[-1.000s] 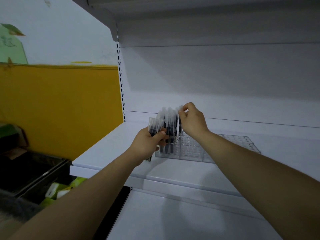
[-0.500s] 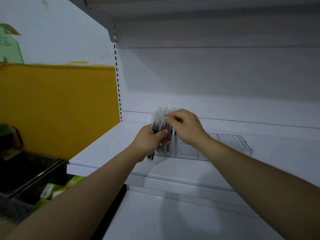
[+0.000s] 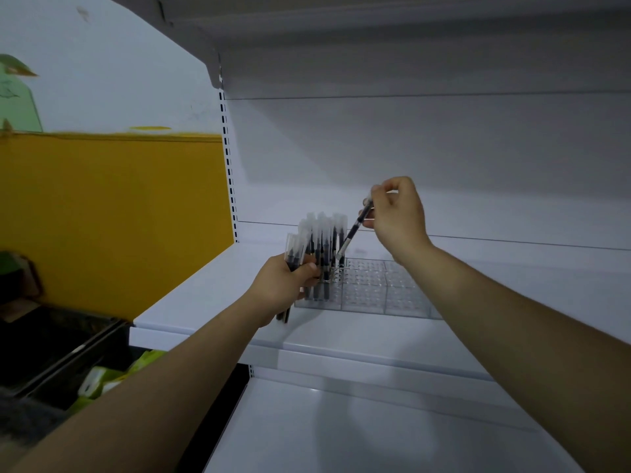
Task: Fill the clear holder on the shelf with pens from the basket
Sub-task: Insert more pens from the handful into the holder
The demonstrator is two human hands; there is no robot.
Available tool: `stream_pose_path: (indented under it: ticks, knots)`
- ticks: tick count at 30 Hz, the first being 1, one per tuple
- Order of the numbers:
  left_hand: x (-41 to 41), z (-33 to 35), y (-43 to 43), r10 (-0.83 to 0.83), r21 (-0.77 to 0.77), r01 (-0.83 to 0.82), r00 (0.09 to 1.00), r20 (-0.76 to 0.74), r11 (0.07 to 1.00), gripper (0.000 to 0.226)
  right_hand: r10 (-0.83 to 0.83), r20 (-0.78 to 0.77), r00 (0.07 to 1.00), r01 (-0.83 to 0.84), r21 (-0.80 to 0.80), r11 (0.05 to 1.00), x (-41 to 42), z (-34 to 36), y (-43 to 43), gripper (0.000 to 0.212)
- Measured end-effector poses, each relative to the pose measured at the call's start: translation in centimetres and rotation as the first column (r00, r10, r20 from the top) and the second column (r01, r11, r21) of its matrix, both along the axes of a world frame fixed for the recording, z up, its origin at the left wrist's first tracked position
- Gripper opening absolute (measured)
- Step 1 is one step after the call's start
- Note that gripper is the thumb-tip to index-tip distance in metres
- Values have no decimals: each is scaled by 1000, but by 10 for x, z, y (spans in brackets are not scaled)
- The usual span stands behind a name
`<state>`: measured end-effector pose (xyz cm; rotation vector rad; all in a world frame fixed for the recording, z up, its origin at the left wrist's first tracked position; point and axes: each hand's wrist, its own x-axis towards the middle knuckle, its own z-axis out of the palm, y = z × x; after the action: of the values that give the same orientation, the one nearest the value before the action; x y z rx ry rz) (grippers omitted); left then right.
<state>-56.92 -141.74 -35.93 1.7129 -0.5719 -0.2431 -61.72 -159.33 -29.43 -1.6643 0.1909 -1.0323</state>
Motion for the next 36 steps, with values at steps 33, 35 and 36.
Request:
stream_pose_path:
  ticks: [33, 35, 36]
  knots:
    - [-12, 10, -5, -63, 14, 62, 995, 83, 998, 12, 36, -259, 965, -144, -412, 900, -6, -28, 29, 16]
    - [-15, 11, -10, -71, 19, 69, 992, 102, 997, 13, 115, -348, 931, -254, -387, 886, -13, -25, 34, 19]
    - [-16, 12, -11, -74, 22, 72, 991, 112, 997, 13, 145, -362, 921, -284, -371, 884, -16, -24, 36, 20]
